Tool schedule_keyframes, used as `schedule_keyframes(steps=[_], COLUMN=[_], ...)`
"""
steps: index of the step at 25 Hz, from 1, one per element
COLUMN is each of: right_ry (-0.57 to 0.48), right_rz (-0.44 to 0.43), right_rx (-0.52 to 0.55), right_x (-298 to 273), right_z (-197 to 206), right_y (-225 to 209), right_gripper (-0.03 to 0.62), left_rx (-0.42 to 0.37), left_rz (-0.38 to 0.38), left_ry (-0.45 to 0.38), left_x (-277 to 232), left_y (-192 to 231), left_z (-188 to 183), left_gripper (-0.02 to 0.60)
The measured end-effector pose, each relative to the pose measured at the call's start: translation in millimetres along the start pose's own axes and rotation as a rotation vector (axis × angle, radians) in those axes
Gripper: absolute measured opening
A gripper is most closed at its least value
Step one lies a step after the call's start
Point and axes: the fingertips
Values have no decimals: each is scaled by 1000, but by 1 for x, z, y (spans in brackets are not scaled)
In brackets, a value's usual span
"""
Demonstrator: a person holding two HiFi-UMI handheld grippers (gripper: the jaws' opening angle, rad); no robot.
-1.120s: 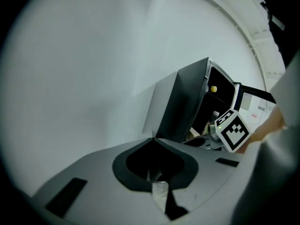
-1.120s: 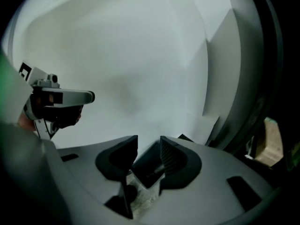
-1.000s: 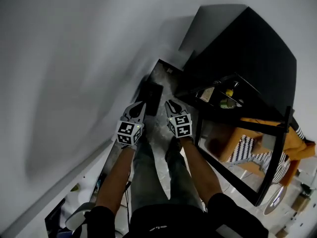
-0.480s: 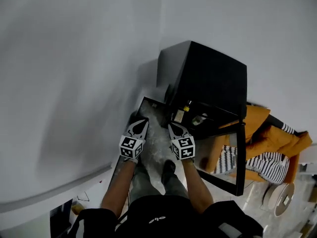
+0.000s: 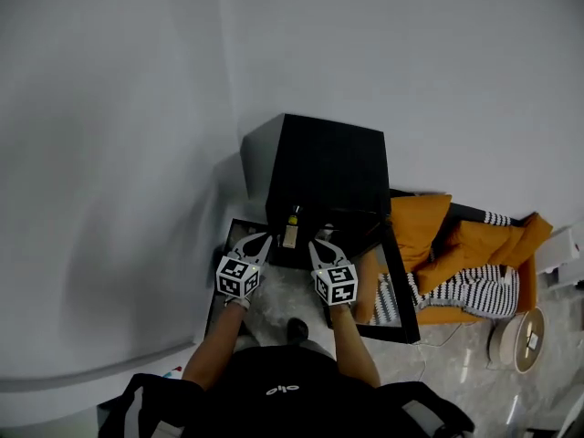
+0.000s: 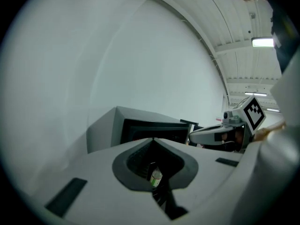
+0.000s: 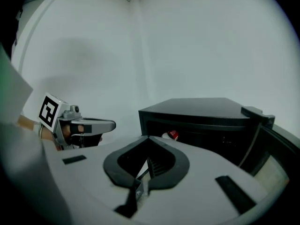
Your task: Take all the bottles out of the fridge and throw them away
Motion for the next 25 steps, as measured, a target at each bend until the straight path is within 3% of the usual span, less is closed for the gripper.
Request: schedule_keyframes(steps=[5,13,25], right_ry=[-68,-86,-76], right_rz=[57,112,116], right_rx=[-34,-72,-64], right_x=[19,39,41], right_z=[-14,-12,-9], right_y=[-21,-35,-29], right_gripper=[9,9,9], left_rx=[-63,-106,-111], left_rz=[52,112,123], left_ry=[-30,-19,-11], left_x=[-19,-25,-22], left_y=[-5,-17,-20], left_z=[-29,-42,-37], left_gripper=[5,6,5])
Point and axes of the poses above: the fingertips, and each gripper's own axes: x backward along the fingers, y to its left, z out of its underside, and after that the axes turned 15 degrees about -x, right-handed
